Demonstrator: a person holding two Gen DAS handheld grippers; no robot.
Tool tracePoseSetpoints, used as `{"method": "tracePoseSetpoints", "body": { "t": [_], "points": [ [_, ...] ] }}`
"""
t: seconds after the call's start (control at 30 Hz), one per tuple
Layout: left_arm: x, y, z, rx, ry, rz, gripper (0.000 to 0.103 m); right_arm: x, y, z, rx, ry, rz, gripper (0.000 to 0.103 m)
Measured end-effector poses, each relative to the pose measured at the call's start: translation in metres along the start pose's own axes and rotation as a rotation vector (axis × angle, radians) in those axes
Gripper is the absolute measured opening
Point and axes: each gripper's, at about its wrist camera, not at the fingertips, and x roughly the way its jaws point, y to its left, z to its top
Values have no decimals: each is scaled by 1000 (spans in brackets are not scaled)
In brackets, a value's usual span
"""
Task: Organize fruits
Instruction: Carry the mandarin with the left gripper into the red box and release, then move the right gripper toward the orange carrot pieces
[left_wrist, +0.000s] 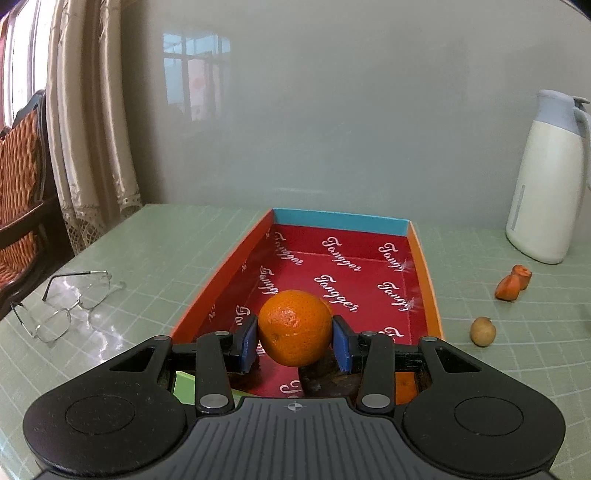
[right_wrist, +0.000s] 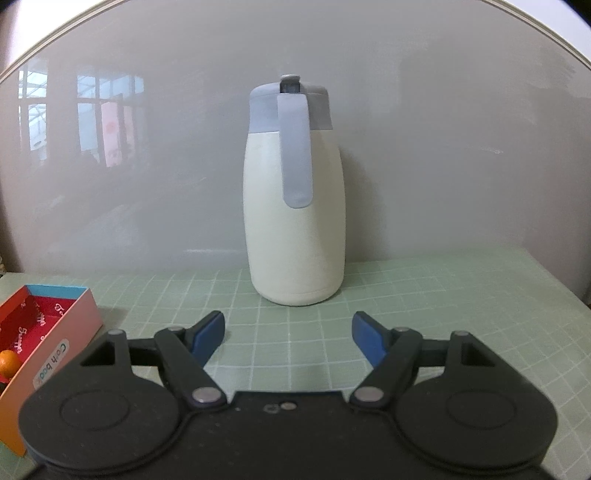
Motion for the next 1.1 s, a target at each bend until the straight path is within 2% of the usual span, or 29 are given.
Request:
{"method": "tracePoseSetpoints", "body": {
  "t": [0.23,0.4,0.47,0.5,0.53,0.87,1.1],
  "points": [
    [6,0,0,-15,11,-4,42,2,1,-1,-9,3,-4,76],
    [7,-2,-1,-17,11,22,43,1,0,-1,-8,5,-2,76],
    [6,0,-1,-28,7,16,66,1,-1,-1,-7,5,-3,76],
    [4,0,-2,-36,-6,26,85,1,-1,-1,-7,7,-3,76],
    [2,0,-2,-39,-26,48,92,1,-1,-1,-8,8,-2,76],
    [-4,1,0,-26,-47,40,92,6,1,-3,-17,18,-1,76],
    [-4,10,1,-47,-55,45,92,14,18,-9,-58,36,23,76]
  ]
}}
